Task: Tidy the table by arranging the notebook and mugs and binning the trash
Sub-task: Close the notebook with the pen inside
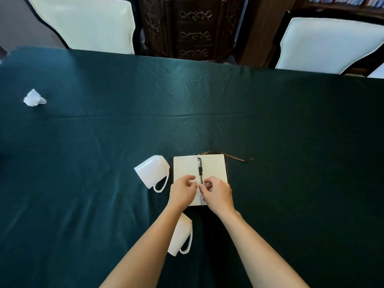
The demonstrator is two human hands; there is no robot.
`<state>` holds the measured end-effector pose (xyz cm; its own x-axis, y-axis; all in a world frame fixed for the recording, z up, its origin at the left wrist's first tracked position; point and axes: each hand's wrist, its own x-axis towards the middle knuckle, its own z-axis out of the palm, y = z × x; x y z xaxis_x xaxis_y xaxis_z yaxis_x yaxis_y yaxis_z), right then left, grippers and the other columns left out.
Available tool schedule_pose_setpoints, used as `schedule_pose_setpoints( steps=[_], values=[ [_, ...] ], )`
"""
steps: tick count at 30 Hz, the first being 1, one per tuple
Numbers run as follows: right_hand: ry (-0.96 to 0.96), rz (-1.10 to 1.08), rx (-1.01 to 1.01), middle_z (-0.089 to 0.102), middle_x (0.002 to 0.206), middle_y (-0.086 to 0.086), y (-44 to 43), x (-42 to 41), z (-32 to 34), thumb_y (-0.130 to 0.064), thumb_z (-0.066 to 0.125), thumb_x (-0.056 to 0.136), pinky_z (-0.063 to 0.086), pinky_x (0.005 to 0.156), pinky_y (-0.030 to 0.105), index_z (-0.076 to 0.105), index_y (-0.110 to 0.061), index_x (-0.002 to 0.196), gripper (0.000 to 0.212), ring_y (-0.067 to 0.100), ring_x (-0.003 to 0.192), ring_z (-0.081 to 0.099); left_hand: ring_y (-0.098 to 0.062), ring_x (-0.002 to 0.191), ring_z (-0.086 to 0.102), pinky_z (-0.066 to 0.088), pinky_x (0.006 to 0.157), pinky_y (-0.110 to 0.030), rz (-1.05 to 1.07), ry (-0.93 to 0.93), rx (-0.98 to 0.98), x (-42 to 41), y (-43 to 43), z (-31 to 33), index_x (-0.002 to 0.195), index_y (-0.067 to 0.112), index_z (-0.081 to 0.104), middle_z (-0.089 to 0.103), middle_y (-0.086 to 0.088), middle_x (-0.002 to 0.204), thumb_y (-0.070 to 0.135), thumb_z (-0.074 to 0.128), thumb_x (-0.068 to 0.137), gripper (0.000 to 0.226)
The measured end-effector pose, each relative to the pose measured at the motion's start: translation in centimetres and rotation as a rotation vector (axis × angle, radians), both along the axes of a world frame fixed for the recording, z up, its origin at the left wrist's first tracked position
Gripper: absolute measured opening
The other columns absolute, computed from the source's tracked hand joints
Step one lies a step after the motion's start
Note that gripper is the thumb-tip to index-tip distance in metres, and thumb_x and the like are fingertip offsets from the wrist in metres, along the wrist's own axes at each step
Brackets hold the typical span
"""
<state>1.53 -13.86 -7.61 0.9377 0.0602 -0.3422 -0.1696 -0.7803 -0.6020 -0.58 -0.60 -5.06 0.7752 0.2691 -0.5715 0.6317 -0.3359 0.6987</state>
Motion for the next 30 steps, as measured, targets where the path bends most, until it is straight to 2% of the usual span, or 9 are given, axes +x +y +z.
schedule_pose_setpoints(
  steps=[3, 6, 9, 11, 14, 19, 22, 26, 30],
  values=[
    [-0.007, -0.048, -0.032, 0.075, 0.108, 0.002, -1.0, 0.2, -0.1, -0.037, 0.064, 0.097, 0.06, 0.086, 0.038, 0.074, -0.017, 0.114, 0.027, 0.022, 0.099, 0.07, -0.017, 0.101, 0.062, 0.046, 0.089, -0.028, 0.151, -0.008, 0.067, -1.2, 1.5, -0.1, 0.125, 0.011, 0.074, 0.075, -0.003, 0.116, 0.017, 0.058, 0.102, 0.028],
    [-0.026, -0.116, -0.166, 0.061, 0.133, 0.01, -2.7, 0.5, -0.4, -0.033, 0.062, 0.099, 0.048, 0.098, 0.038, 0.062, -0.015, 0.137, 0.042, 0.028, 0.12, 0.057, -0.02, 0.103, 0.064, 0.046, 0.085, -0.03, 0.284, 0.043, 0.103, -2.8, 3.2, -0.3, 0.111, 0.013, 0.078, 0.073, 0.005, 0.102, 0.016, 0.055, 0.1, 0.026],
    [0.07, -0.246, -0.196, 0.051, 0.146, 0.015, -4.1, 0.8, -0.3, -0.037, 0.066, 0.097, 0.044, 0.106, 0.042, 0.049, -0.014, 0.149, 0.059, 0.033, 0.132, 0.05, -0.027, 0.109, 0.067, 0.049, 0.086, -0.033, 0.321, 0.072, 0.096, -3.7, 4.0, -0.3, 0.114, 0.015, 0.078, 0.077, -0.001, 0.107, 0.016, 0.054, 0.098, 0.029],
    [0.132, -0.343, -0.104, 0.058, 0.14, 0.015, -4.5, 1.0, -0.4, -0.037, 0.067, 0.097, 0.047, 0.105, 0.043, 0.051, -0.013, 0.147, 0.057, 0.032, 0.128, 0.056, -0.025, 0.111, 0.064, 0.052, 0.095, -0.036, 0.353, 0.079, 0.066, -3.8, 4.1, -0.2, 0.123, 0.014, 0.076, 0.074, 0.0, 0.112, 0.016, 0.057, 0.098, 0.032],
    [0.18, -0.463, 0.026, 0.068, 0.129, 0.01, -4.5, 1.3, -0.3, -0.036, 0.069, 0.096, 0.05, 0.103, 0.043, 0.057, -0.014, 0.139, 0.05, 0.029, 0.124, 0.061, -0.025, 0.111, 0.063, 0.053, 0.1, -0.037, 0.374, 0.079, 0.021, -3.7, 4.0, -0.1, 0.129, 0.012, 0.073, 0.07, -0.001, 0.115, 0.015, 0.061, 0.097, 0.034],
    [0.196, -0.465, 0.007, 0.068, 0.125, 0.009, -5.1, 0.6, -0.8, -0.033, 0.073, 0.092, 0.052, 0.102, 0.044, 0.063, -0.013, 0.13, 0.044, 0.029, 0.12, 0.061, -0.032, 0.122, 0.064, 0.055, 0.107, -0.049, 0.385, 0.089, -0.069, -3.7, 4.3, -0.2, 0.137, 0.008, 0.067, 0.068, -0.011, 0.136, 0.013, 0.067, 0.097, 0.04],
    [0.205, -0.492, 0.004, 0.068, 0.122, 0.008, -5.9, 0.3, -1.0, -0.032, 0.075, 0.091, 0.053, 0.1, 0.044, 0.063, -0.013, 0.13, 0.046, 0.028, 0.118, 0.062, -0.033, 0.124, 0.063, 0.053, 0.109, -0.051, 0.368, 0.083, -0.099, -3.8, 4.2, -0.3, 0.138, 0.007, 0.066, 0.068, -0.013, 0.137, 0.013, 0.07, 0.097, 0.042],
    [0.206, -0.52, 0.025, 0.065, 0.106, 0.001, -6.8, 0.0, -1.1, -0.031, 0.077, 0.089, 0.054, 0.089, 0.039, 0.066, -0.012, 0.129, 0.046, 0.025, 0.11, 0.064, -0.033, 0.125, 0.063, 0.051, 0.111, -0.051, 0.383, 0.031, -0.138, -3.7, 3.7, 0.0, 0.134, 0.008, 0.07, 0.07, -0.013, 0.134, 0.012, 0.068, 0.097, 0.037],
    [0.207, -0.557, 0.073, 0.07, 0.11, 0.002, -7.0, -0.4, -1.2, -0.031, 0.078, 0.088, 0.053, 0.083, 0.035, 0.068, -0.014, 0.127, 0.044, 0.02, 0.099, 0.061, -0.032, 0.123, 0.065, 0.053, 0.109, -0.051, 0.372, -0.004, -0.164, -2.7, 2.8, 0.9, 0.132, 0.007, 0.071, 0.073, -0.013, 0.129, 0.01, 0.066, 0.099, 0.034]
  ],
)
